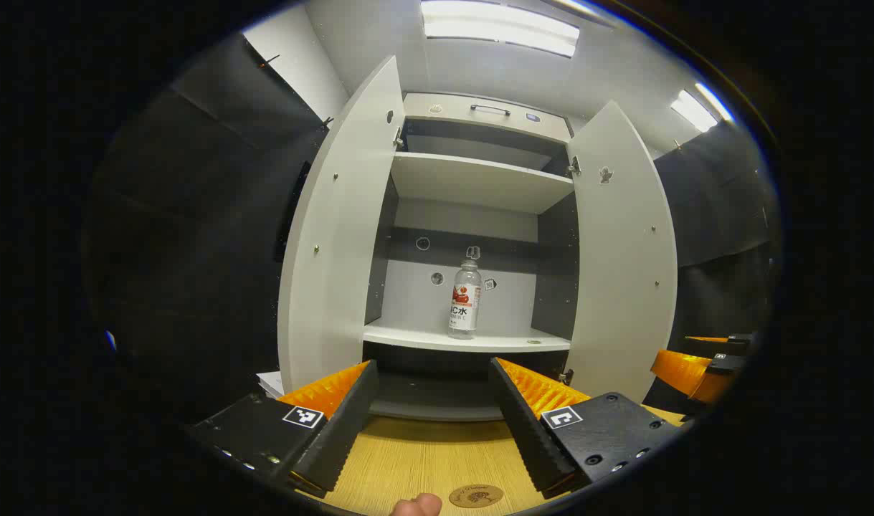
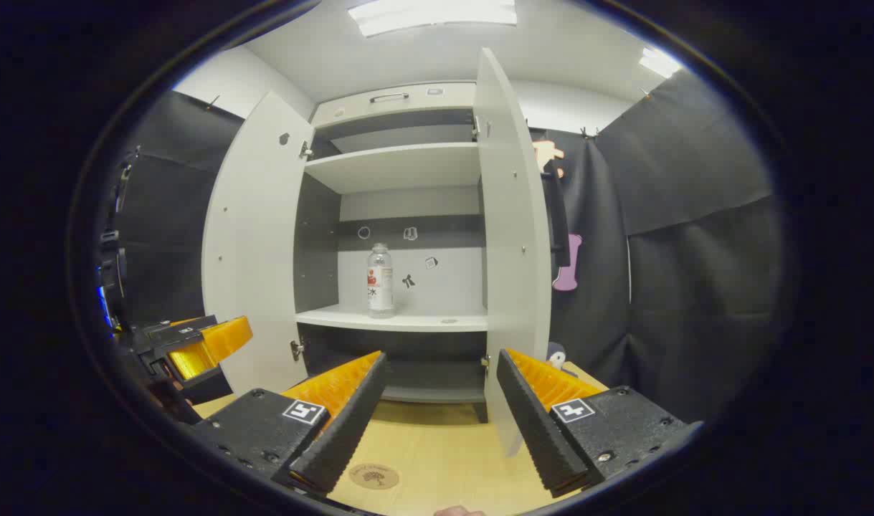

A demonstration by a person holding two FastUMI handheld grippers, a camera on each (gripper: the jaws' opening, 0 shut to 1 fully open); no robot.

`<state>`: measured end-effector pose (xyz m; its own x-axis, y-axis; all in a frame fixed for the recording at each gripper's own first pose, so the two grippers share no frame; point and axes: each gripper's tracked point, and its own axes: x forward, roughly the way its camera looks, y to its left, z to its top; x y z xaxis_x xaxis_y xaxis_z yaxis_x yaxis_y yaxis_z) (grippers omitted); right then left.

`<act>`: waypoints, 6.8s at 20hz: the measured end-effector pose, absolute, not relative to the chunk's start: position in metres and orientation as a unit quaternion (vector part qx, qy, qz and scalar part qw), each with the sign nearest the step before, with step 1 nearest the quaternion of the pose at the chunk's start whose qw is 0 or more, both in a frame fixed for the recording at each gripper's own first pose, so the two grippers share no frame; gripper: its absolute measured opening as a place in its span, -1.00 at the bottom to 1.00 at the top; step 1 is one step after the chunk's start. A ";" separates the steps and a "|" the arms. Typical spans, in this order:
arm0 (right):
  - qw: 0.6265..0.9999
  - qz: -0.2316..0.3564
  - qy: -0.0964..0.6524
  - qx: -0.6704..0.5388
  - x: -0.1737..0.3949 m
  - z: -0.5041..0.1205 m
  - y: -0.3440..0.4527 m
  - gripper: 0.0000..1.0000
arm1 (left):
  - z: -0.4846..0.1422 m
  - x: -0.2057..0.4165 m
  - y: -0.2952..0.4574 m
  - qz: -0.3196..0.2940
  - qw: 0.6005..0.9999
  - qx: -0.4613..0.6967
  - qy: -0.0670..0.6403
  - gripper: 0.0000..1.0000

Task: Grasp the bottle in the cabinet with the left hand and place it on the coaster, then close the right door with the right hand and the left door with the left hand.

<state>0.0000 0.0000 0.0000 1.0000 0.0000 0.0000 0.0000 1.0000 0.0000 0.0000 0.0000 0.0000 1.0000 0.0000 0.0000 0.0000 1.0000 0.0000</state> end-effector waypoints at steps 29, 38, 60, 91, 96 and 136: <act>1.000 -0.002 -0.010 -0.003 0.002 0.008 -0.005 0.99 | 0.024 0.096 -0.032 -0.064 0.998 -0.007 0.003 0.89; 0.999 -0.031 -0.009 0.003 0.004 0.007 -0.023 0.99 | 0.048 0.235 -0.069 -0.099 0.995 -0.008 0.008 0.89; 0.997 -0.071 0.009 0.002 0.016 0.005 -0.060 0.99 | -0.005 0.376 -0.060 -0.051 0.997 0.022 0.060 0.54; 0.999 -0.021 -0.002 -0.029 -0.023 0.051 -0.042 0.99 | -0.233 0.020 -0.085 -0.044 0.996 0.018 0.080 0.51; 0.999 -0.027 0.002 -0.037 -0.026 0.052 -0.047 0.99 | -0.254 0.007 -0.093 -0.048 0.995 0.009 0.088 0.51; 0.996 -0.066 -0.060 -0.013 0.019 0.102 -0.169 1.00 | -0.023 -0.006 -0.053 -0.016 0.997 0.019 0.067 0.87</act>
<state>0.0186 -0.1686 0.1019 0.9839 -0.1306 0.1219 0.1337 0.9909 -0.0176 -0.0055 -0.0532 -0.0234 0.9904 -0.0291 -0.1349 0.0342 0.9988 0.0360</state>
